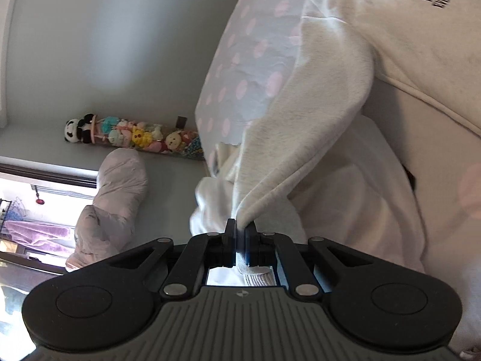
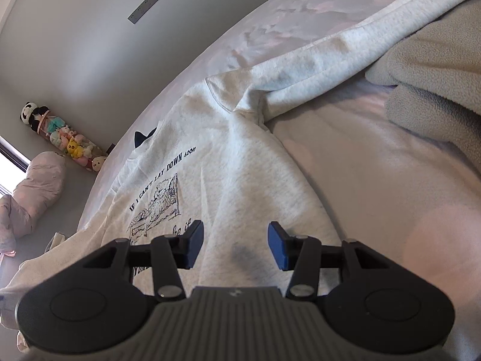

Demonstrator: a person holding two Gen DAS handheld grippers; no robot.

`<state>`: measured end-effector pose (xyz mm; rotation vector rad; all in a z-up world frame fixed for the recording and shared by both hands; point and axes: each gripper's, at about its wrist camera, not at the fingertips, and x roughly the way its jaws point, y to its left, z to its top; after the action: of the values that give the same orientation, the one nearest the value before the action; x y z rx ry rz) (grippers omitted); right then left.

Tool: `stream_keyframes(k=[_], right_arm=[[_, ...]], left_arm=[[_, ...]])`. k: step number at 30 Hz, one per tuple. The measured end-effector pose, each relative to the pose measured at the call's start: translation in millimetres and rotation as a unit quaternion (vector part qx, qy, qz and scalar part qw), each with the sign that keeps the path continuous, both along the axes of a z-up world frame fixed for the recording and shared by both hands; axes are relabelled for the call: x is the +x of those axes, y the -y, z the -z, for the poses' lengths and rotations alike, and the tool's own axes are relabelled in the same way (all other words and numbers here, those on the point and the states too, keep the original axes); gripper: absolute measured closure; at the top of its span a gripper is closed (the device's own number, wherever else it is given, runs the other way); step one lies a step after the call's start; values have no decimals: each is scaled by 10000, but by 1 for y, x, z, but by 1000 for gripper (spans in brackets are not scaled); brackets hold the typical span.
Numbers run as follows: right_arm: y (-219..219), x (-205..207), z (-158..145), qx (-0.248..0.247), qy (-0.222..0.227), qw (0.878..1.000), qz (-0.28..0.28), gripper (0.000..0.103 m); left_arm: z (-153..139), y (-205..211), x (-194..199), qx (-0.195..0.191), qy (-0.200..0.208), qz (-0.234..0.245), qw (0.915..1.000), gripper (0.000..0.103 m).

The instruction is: Fold clothes

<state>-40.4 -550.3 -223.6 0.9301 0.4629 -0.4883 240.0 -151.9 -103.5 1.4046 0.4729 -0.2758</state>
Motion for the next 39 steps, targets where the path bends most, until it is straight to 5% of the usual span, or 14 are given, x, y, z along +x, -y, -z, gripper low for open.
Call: stream_keyframes(k=[4,9,12,16,21,28,31,39], right_arm=[[0,-1,0,25,-11,10000,35,52],[1,-2,1,64,-26,9999,82,51],[1,-2,2,95,-32,9999,96,50],[1,-2,2,107,-33,9999,71,50],[1,-2,2,124,-8,9999,73,49],[0,-3,2,141,53,9999,84,48],[1,-4,2,149,112,9998,97,46],[2,-6,2,198,138,9996,167,45]], left_arm=[[24,-6,-12,-111,-363,-36,9993,100],[21,-8,-17,-790,-745,-212,9939,95],[3,-14,-24,-1489,-1214,-224,9811,64],[-17,-29,-32,-1982,-1399,-347,9695,60],[-57,-52,-29,-2955,-1495,-681,9411,59],[-89,-93,22,-4041,-1097,-1813,8898,59],[-80,-99,43,-3961,-1116,-2125,8863,59],[-33,-80,51,-3583,-1438,-2198,8959,59]])
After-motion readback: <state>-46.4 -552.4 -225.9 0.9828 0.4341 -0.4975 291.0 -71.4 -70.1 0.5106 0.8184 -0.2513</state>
